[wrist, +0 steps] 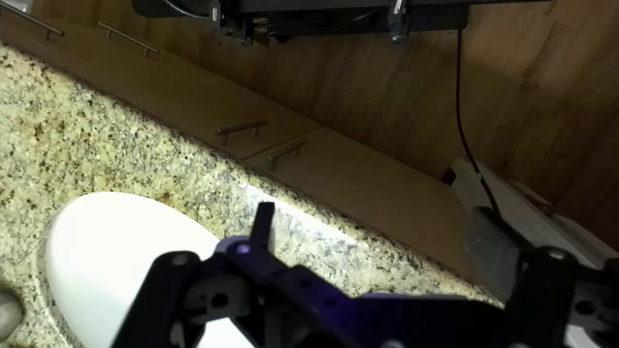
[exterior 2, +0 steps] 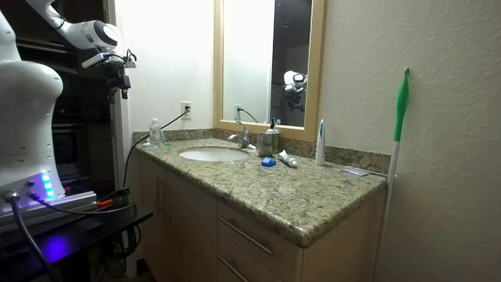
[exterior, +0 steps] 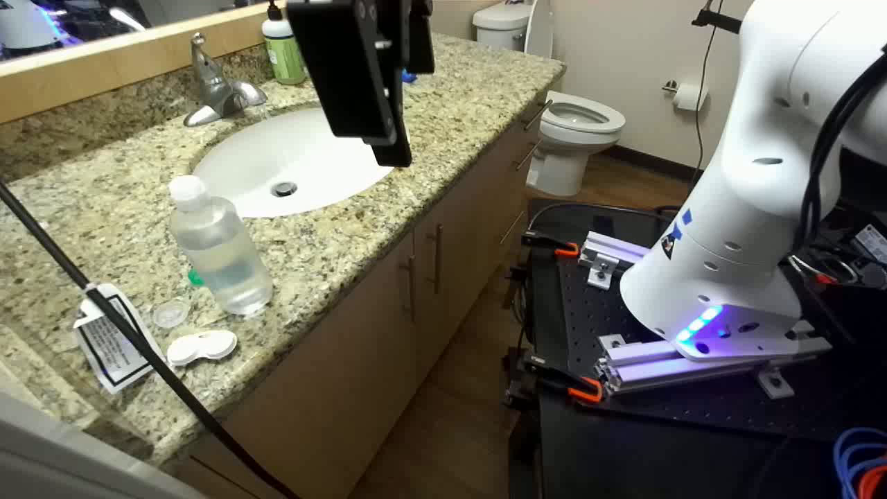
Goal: Turn off the faucet of the hand sink
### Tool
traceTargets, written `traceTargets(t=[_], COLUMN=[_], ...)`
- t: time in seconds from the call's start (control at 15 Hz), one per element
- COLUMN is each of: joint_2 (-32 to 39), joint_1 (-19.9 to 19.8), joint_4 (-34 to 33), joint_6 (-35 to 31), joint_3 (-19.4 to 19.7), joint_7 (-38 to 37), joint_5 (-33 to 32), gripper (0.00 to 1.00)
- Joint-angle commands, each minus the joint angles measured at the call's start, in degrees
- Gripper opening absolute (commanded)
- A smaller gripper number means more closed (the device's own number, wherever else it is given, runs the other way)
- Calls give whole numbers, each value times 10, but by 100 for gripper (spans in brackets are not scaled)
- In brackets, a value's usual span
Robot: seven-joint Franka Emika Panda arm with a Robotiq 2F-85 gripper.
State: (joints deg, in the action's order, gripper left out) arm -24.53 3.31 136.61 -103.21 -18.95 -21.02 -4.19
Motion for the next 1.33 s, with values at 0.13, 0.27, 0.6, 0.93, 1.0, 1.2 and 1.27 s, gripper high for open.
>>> traceTargets(t=[0.13, 0.27, 0.6, 0.93, 1.0, 1.2, 1.27], joint_2=[17, 15, 19, 85, 131, 206, 241], joint_1=[-20, -46, -78, -91, -95, -109, -117], joint_4=[-16, -21, -36, -58, -95, -127, -143], joint_6=[-49, -95, -140, -269, -309, -467, -522], joint_3=[51, 94, 162, 166, 172, 176, 179], joint_7=[-15, -14, -6, -50, -58, -101, -119], joint_5=[-27, -40, -17, -36, -35, -81, -113], gripper=[100, 100, 100, 100, 100, 100, 100])
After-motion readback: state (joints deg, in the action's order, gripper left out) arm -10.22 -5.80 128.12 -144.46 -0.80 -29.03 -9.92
